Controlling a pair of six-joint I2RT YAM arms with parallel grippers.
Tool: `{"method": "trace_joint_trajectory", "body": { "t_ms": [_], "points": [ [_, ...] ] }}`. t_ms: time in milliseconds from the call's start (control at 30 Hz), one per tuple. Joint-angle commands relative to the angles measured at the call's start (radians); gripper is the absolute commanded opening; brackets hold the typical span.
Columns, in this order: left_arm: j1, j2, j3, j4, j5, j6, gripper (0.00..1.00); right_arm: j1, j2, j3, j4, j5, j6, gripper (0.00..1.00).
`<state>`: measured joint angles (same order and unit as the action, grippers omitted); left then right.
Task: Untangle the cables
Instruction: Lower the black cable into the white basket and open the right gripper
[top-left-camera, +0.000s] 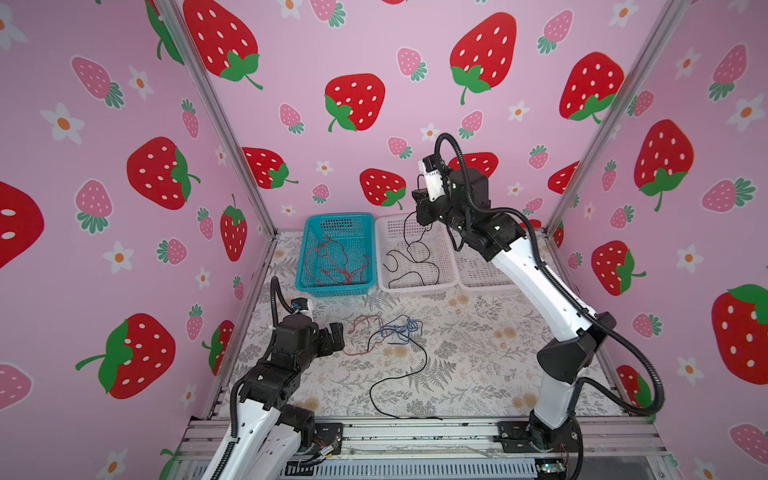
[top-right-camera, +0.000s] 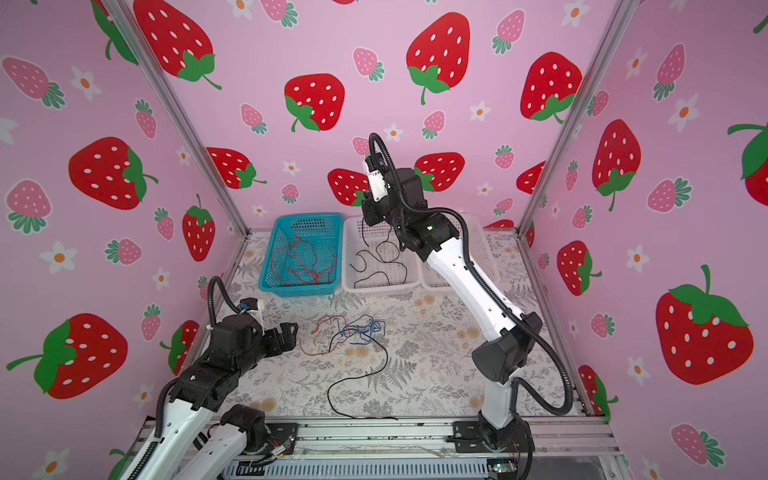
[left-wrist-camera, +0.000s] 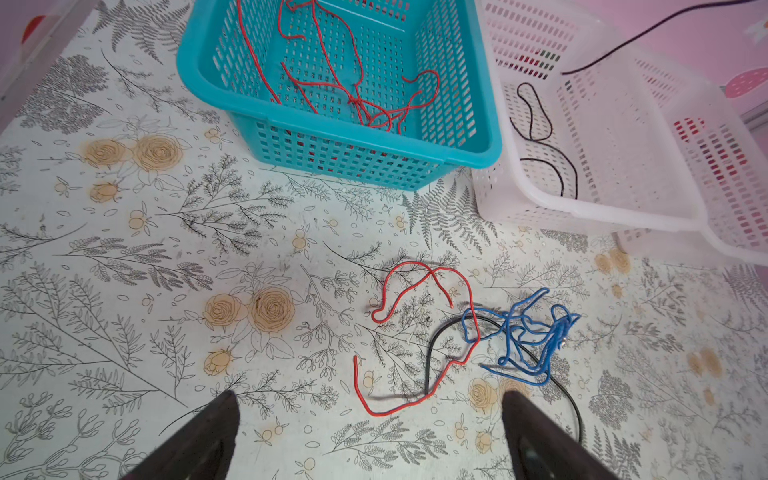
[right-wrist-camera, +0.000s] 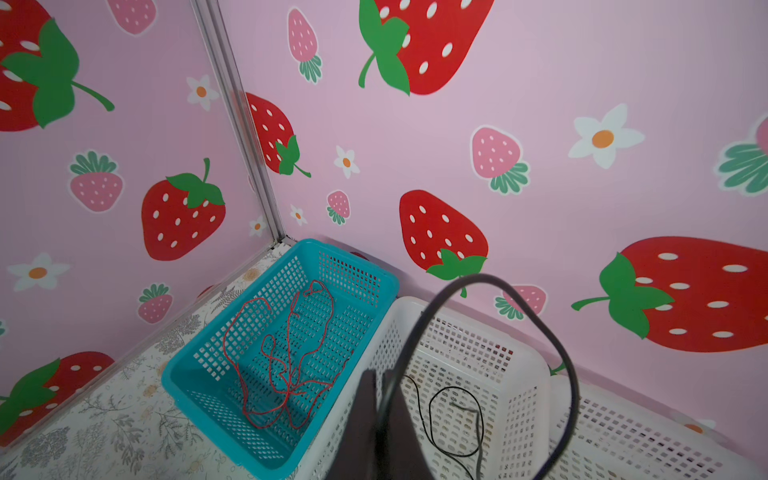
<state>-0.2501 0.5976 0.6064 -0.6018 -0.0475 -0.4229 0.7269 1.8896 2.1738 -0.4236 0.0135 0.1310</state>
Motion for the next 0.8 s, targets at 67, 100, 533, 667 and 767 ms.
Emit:
{"method": "trace_joint_trajectory", "body": {
  "t_ms": [67,100,533,667,767],
  "points": [
    [-0.016,-0.020,0.033,-0.001,0.019,0.010,1.00,-0.075,0.112,0.007,0.004,-0.131,0.073,0.00],
    [-0.024,-0.026,0.031,0.000,0.013,0.010,1.00,-0.084,0.131,0.000,0.006,-0.142,0.082,0.00],
    [-0.109,-0.058,0.029,-0.016,-0.064,0.007,1.00,-0.118,0.339,-0.050,-0.053,-0.229,0.203,0.08],
    [-0.110,-0.061,0.030,-0.015,-0.065,0.006,1.00,-0.105,0.361,-0.062,-0.077,-0.245,0.204,0.10],
    [-0.110,-0.063,0.030,-0.015,-0.064,0.007,1.00,-0.088,0.364,-0.061,-0.114,-0.217,0.190,0.17]
  ]
}}
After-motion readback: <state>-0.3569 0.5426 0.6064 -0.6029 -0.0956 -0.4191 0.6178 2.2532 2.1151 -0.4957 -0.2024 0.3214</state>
